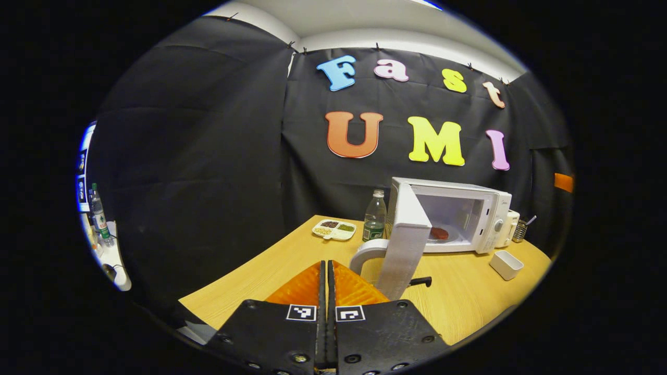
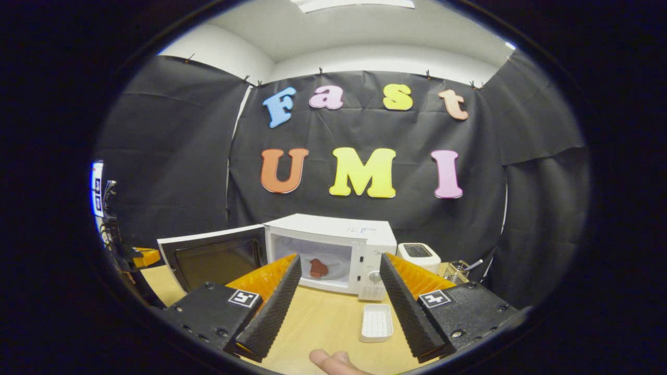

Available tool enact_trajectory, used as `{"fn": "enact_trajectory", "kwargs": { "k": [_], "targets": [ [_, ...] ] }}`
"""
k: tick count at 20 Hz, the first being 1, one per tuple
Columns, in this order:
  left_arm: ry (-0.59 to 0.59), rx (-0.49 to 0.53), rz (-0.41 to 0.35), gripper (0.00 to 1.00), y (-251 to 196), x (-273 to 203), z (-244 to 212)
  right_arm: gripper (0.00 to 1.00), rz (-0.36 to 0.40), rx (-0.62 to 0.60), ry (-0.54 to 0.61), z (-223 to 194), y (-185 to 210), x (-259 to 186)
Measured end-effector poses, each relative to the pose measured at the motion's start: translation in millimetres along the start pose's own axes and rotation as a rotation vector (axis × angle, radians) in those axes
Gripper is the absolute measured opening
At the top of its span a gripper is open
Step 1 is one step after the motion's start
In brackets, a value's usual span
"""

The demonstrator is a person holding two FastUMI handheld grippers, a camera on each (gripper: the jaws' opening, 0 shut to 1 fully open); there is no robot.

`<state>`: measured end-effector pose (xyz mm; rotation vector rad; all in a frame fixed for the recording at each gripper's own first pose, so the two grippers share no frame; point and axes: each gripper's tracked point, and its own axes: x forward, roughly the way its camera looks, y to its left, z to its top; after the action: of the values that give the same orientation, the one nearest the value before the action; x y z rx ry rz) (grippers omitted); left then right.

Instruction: Open the microwave oven with the left hand, put the food in, and close the microwave oven.

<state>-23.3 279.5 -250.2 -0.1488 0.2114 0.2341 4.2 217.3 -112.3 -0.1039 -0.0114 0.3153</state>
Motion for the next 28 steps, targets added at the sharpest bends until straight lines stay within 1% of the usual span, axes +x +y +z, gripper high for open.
{"fn": "enact_trajectory", "kwargs": {
  "k": [2, 3, 5, 6, 8, 10, 11, 15, 20, 23, 26, 28],
  "targets": [
    [-0.006, -0.020, -0.025, 0.00, -7.8, 11.3, -1.7, 0.98, -0.015, 0.014, 0.017, -5.8, -7.8, 0.4],
    [-0.012, -0.006, -0.008, 0.00, -4.1, 19.9, -1.8, 0.99, -0.019, 0.023, 0.023, -7.6, -10.9, 0.4],
    [0.000, 0.003, -0.005, 0.00, -3.6, 27.8, -6.5, 0.99, -0.027, 0.034, 0.031, -10.3, -18.3, -1.4],
    [0.006, -0.006, -0.020, 0.00, -7.1, 29.9, -8.8, 0.94, -0.034, 0.035, 0.034, -11.0, -22.5, -2.2],
    [0.015, -0.022, -0.060, 0.00, -22.1, 30.3, -12.6, 0.94, -0.040, 0.038, 0.038, -11.5, -27.5, -2.8],
    [0.028, -0.025, -0.081, 0.00, -33.9, 30.9, -20.2, 0.94, -0.044, 0.039, 0.034, -10.1, -30.4, -3.4],
    [0.036, -0.026, -0.093, 0.00, -42.2, 31.4, -24.5, 0.99, -0.046, 0.042, 0.037, -12.0, -32.2, -2.4],
    [0.039, -0.010, -0.146, 0.00, -75.2, 26.3, -31.1, 0.99, -0.032, 0.059, 0.061, -18.2, -33.3, -1.8],
    [0.026, -0.009, -0.214, 0.00, -118.8, 22.7, -34.6, 0.99, -0.055, 0.076, 0.064, -21.4, -47.5, -2.5],
    [0.027, 0.007, -0.263, 0.00, -147.2, 22.6, -37.0, 0.99, -0.060, 0.083, 0.066, -21.0, -53.7, -4.1],
    [0.019, 0.021, -0.292, 0.00, -171.8, 22.1, -35.9, 0.99, -0.056, 0.105, 0.057, -17.1, -60.8, -4.0],
    [0.019, 0.030, -0.328, 0.00, -192.5, 25.0, -38.0, 0.99, -0.058, 0.098, 0.051, -14.0, -67.2, -4.1]
  ]
}}
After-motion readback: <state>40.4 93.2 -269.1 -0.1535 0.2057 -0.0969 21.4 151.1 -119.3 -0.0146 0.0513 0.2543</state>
